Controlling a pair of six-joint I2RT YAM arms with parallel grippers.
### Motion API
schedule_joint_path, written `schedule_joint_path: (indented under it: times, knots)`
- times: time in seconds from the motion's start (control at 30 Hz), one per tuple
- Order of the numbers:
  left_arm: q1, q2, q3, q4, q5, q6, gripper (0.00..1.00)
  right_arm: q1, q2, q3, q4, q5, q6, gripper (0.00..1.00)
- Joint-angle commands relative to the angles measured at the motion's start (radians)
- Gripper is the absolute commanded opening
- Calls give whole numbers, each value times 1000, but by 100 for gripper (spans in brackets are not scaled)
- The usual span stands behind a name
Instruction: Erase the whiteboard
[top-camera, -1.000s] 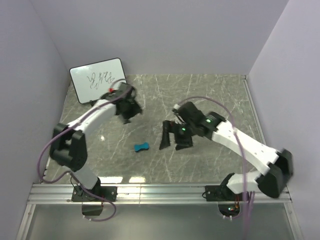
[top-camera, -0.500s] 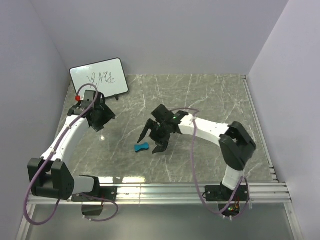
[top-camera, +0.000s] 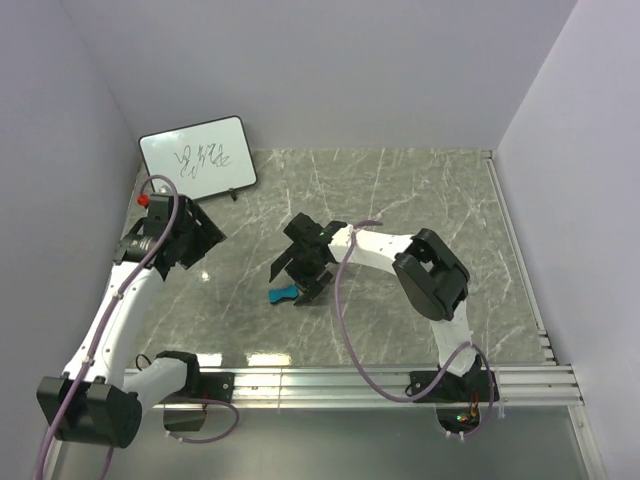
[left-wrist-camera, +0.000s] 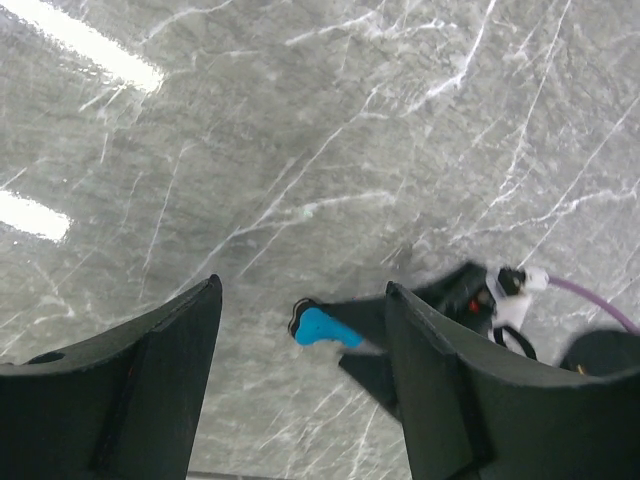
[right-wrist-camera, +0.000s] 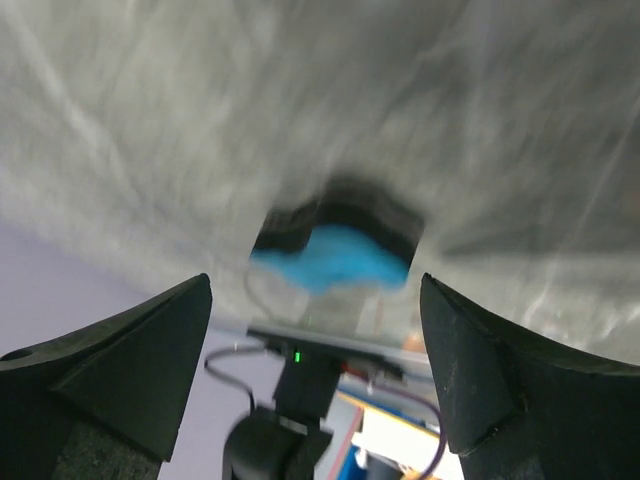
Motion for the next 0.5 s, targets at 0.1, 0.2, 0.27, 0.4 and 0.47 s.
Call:
schedule_joint_path:
  times: [0.1,0.2,0.27,0.4,0.47]
  knots:
    - [7,-86,-33,-19,30,36,72,-39,67,32,-23,50,26,87]
    - [7,-96,-58,-9,30,36,71,-37,112,99,-61,58,0,83]
    - [9,-96,-66,-7,30,42,71,-31,130,124,-78,50,-8,82]
    - [9,-93,-66,-6,30,57,71,-17,127,132,-96,32,-14,81]
    - [10,-88,-66,-4,30,62,72,-13,110,119,-96,15,-14,81]
